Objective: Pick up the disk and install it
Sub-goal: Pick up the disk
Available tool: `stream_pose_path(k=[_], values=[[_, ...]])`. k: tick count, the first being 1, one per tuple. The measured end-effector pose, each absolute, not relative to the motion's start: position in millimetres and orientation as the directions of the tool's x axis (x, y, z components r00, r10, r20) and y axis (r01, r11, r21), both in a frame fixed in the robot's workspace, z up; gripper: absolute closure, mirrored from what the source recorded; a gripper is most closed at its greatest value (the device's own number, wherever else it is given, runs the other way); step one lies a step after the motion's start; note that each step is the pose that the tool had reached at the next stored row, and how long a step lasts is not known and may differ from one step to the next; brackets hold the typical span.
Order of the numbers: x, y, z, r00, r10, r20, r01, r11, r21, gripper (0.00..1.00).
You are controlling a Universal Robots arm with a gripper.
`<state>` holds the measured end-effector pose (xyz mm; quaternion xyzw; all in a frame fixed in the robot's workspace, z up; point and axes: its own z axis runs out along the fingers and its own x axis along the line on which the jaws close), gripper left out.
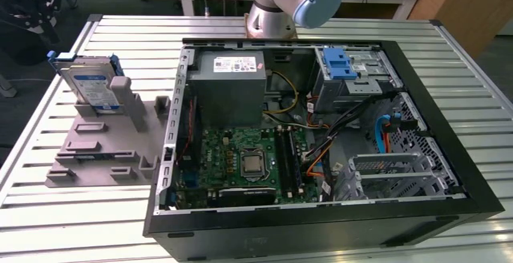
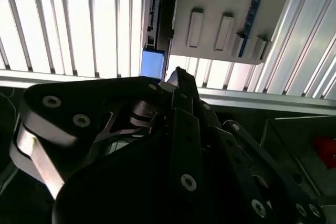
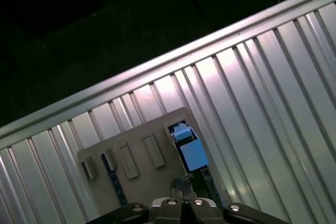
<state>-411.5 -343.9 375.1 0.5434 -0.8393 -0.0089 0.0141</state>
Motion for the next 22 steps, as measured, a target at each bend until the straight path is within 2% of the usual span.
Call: stream_pose_path(k=[22], values=[[-411.5,-343.8,375.0,-0.19,-0.982,0.013,-0.981,0.19,0.027,0.89]])
